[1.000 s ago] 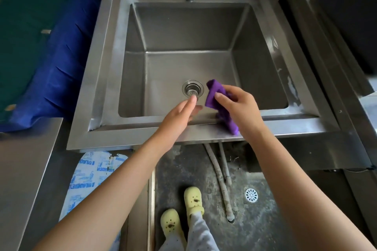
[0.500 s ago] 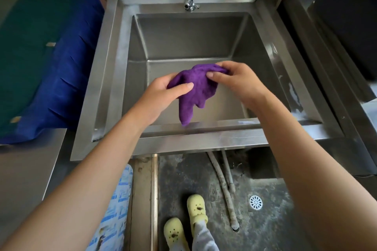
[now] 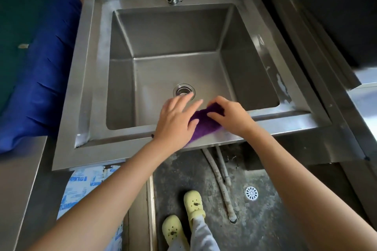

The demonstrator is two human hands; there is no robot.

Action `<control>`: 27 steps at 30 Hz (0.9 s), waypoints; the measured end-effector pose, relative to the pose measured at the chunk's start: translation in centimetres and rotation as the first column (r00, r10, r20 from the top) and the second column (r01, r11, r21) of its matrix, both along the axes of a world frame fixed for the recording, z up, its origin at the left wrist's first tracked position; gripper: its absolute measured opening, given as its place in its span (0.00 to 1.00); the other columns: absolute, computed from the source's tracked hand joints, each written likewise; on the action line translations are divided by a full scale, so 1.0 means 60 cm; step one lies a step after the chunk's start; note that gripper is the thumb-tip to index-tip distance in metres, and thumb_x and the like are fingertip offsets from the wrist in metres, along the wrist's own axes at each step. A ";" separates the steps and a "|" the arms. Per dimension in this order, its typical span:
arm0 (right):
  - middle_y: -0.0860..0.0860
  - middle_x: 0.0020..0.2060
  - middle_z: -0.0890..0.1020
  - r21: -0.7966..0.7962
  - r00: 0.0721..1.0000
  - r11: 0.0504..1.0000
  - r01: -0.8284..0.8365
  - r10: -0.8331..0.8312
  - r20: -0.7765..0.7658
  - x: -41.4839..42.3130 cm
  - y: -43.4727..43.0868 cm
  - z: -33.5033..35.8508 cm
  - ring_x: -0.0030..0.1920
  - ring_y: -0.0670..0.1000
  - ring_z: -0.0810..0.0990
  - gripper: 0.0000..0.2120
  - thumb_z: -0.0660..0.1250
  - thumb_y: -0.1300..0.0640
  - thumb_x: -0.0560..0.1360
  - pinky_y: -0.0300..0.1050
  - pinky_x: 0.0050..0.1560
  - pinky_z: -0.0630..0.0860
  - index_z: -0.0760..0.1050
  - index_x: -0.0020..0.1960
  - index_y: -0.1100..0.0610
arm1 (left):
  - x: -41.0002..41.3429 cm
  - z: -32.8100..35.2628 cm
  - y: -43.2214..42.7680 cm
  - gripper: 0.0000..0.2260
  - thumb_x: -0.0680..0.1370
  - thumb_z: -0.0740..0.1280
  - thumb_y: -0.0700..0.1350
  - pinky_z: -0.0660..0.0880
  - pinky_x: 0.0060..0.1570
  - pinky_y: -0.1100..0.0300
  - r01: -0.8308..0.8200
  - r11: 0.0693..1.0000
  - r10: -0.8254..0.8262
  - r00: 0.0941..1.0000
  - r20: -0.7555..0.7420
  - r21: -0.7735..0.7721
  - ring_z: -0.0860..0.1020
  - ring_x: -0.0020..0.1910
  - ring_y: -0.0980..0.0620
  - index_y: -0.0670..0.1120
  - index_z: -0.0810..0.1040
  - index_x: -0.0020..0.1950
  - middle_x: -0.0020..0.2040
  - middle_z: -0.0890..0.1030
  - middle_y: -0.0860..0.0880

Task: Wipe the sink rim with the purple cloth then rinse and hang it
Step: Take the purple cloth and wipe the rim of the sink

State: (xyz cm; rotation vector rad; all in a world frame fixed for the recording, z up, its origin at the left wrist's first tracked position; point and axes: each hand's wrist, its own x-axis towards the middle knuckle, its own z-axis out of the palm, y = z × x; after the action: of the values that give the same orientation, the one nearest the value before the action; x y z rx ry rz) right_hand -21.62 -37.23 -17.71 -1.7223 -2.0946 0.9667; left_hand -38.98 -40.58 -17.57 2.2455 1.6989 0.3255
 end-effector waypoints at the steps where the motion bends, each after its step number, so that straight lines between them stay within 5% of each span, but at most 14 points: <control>1: 0.55 0.50 0.81 0.052 0.999 0.999 0.012 -0.014 0.050 0.004 -0.003 -0.003 0.52 0.57 0.77 0.13 0.66 0.55 0.75 0.46 0.52 0.71 0.74 0.57 0.56 | 0.008 -0.001 0.009 0.22 0.80 0.58 0.49 0.53 0.72 0.54 0.106 0.990 -0.105 0.994 0.020 -0.088 0.59 0.73 0.48 0.52 0.61 0.74 0.75 0.62 0.49; 3: 0.56 0.56 0.79 0.165 0.974 0.978 0.129 -0.156 0.164 0.025 -0.017 -0.012 0.58 0.59 0.72 0.18 0.64 0.51 0.76 0.50 0.59 0.69 0.73 0.62 0.58 | 0.024 -0.014 0.014 0.22 0.82 0.50 0.52 0.49 0.72 0.59 0.219 0.928 -0.233 0.972 -0.012 -0.302 0.55 0.75 0.53 0.53 0.54 0.76 0.77 0.57 0.53; 6: 0.63 0.69 0.68 0.302 0.831 0.902 0.308 -0.410 0.376 0.081 -0.061 -0.034 0.70 0.63 0.62 0.27 0.58 0.48 0.78 0.56 0.71 0.59 0.63 0.70 0.65 | 0.033 -0.035 0.014 0.21 0.82 0.47 0.54 0.45 0.70 0.63 0.232 0.929 -0.252 0.967 -0.036 -0.288 0.51 0.75 0.58 0.56 0.53 0.76 0.77 0.53 0.58; 11: 0.64 0.75 0.49 0.186 0.731 0.846 0.500 -0.527 0.432 0.126 -0.096 -0.068 0.76 0.61 0.45 0.41 0.51 0.38 0.77 0.54 0.75 0.41 0.46 0.74 0.68 | 0.093 -0.040 0.029 0.21 0.82 0.46 0.53 0.46 0.73 0.59 0.275 0.915 -0.288 0.958 -0.001 -0.296 0.49 0.76 0.57 0.56 0.52 0.76 0.77 0.52 0.57; 18: 0.60 0.76 0.50 0.272 0.745 0.835 0.478 -0.549 0.378 0.148 -0.106 -0.082 0.77 0.57 0.45 0.35 0.40 0.41 0.78 0.50 0.75 0.41 0.47 0.75 0.64 | 0.190 -0.040 0.072 0.20 0.83 0.48 0.49 0.43 0.73 0.57 0.345 0.857 -0.346 0.936 0.070 -0.383 0.46 0.77 0.54 0.52 0.55 0.76 0.78 0.52 0.55; 27: 0.58 0.76 0.50 0.292 0.714 0.827 0.480 -0.562 0.418 0.220 -0.084 -0.087 0.77 0.55 0.45 0.29 0.41 0.46 0.80 0.47 0.74 0.39 0.48 0.76 0.62 | 0.300 -0.050 0.128 0.20 0.82 0.48 0.49 0.47 0.73 0.54 0.395 0.797 -0.374 0.917 0.141 -0.457 0.44 0.77 0.55 0.57 0.54 0.75 0.78 0.50 0.57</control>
State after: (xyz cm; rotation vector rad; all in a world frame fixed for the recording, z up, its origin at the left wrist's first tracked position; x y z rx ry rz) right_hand -8.42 -42.26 -22.95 -2.4615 -1.6667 0.1852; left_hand -21.00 -32.90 -20.60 2.1061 1.0940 -0.1334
